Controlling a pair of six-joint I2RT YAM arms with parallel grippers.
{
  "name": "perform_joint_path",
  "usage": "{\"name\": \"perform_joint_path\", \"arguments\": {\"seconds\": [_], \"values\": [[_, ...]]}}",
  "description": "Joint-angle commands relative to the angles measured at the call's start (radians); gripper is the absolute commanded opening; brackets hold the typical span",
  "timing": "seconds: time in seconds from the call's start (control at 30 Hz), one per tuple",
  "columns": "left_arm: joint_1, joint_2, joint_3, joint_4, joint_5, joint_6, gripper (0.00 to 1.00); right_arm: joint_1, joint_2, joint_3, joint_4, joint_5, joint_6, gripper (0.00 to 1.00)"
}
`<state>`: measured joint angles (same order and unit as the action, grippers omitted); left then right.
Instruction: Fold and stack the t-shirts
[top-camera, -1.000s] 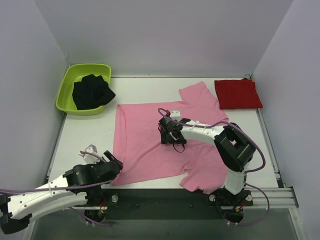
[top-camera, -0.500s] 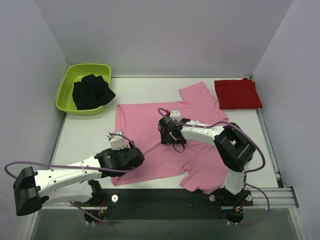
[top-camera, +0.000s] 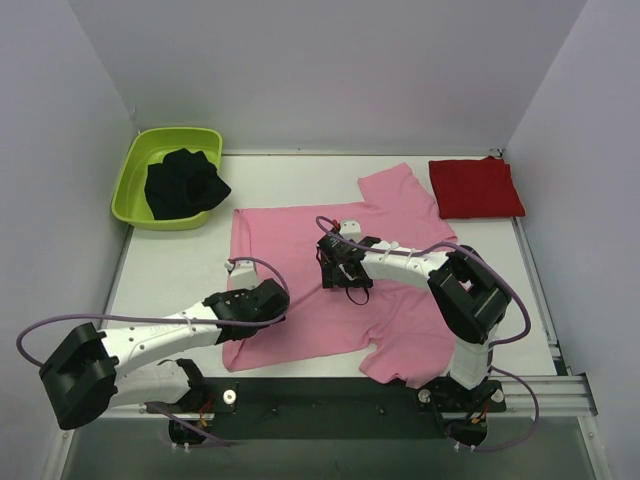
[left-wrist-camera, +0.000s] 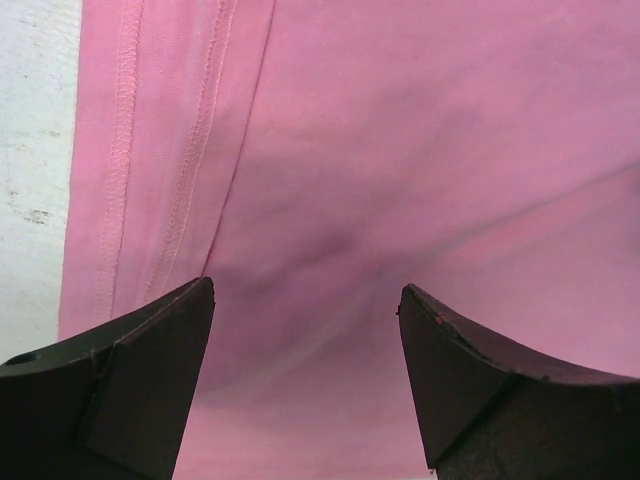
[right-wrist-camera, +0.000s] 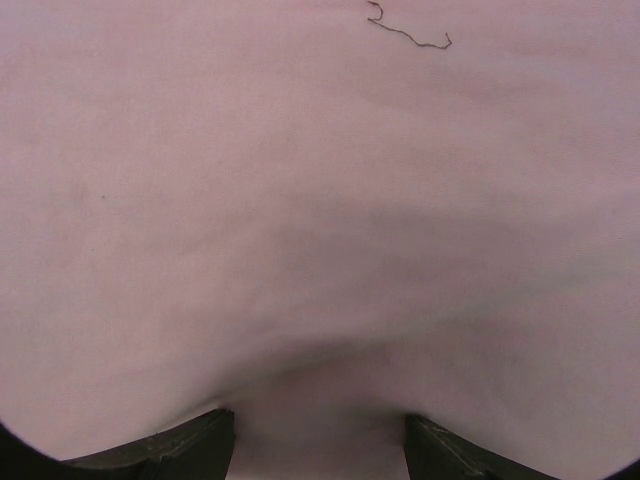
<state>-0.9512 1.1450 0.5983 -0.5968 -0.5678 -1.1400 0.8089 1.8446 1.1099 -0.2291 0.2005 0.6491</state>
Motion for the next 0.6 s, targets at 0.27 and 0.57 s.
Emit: {"name": "perform_joint_path", "arguments": {"seconds": [0.27, 0.57], "values": [[0.083, 0.064, -0.026, 0.127, 0.092, 0.094, 0.84, 0.012, 0.117, -0.071, -0.069, -0.093, 0.001, 0.67], [0.124, 0.095, -0.049, 0.146, 0.124, 0.103, 0.84, 0.012, 0.116, -0.071, -0.067, -0.095, 0.001, 0.67]]}}
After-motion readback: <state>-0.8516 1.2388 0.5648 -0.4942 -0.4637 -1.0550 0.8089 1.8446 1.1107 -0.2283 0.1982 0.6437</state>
